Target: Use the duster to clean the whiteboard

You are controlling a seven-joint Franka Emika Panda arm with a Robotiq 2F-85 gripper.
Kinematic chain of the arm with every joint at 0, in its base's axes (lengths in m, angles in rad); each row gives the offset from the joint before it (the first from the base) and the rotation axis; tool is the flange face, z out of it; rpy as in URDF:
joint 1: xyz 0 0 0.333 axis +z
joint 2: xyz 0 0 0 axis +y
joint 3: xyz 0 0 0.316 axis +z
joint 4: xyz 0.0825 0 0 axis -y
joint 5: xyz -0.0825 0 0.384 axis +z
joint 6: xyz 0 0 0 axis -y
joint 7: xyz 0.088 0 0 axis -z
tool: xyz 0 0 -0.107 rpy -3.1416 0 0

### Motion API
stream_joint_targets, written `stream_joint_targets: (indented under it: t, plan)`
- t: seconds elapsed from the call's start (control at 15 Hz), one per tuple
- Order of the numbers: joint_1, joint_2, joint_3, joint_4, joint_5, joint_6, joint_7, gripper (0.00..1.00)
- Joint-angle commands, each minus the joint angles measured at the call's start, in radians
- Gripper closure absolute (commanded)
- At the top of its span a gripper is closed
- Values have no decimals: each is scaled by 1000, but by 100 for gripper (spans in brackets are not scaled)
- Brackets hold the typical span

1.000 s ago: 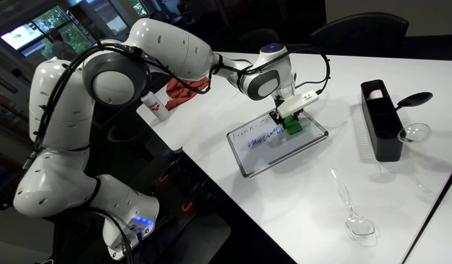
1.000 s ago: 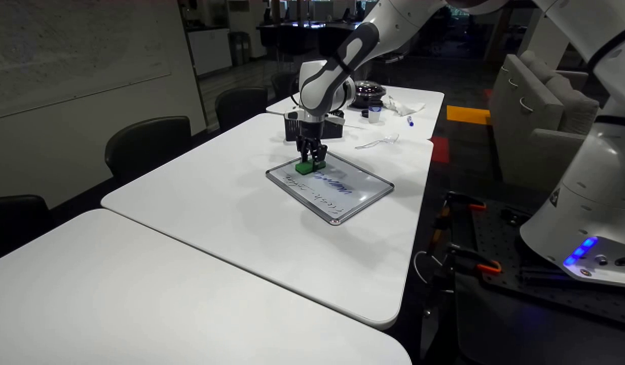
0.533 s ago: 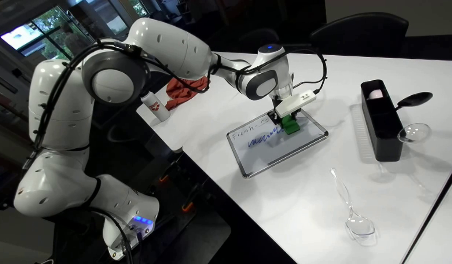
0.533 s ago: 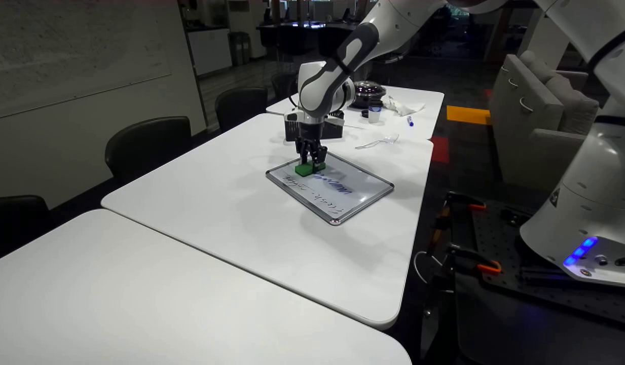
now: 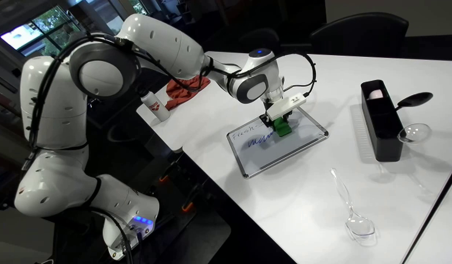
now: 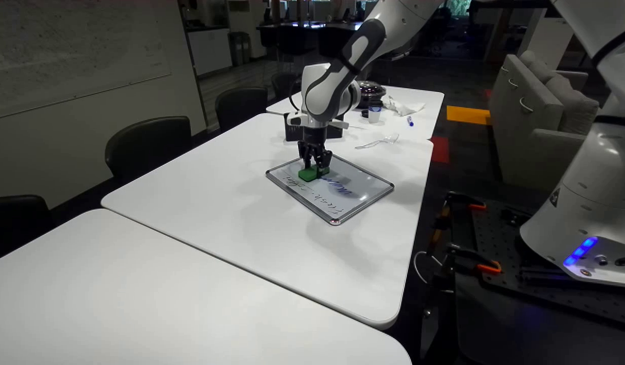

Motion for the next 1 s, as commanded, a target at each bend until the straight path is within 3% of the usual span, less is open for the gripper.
stream_joint_targets:
  t: [0.0,0.33,0.93]
  plan:
    - [12,-34,-13,-157,11,75,-7,67]
    - [11,-106,-6,-306,7,134,-10,67]
    - [17,-230,-5,-523,14,134,-20,67]
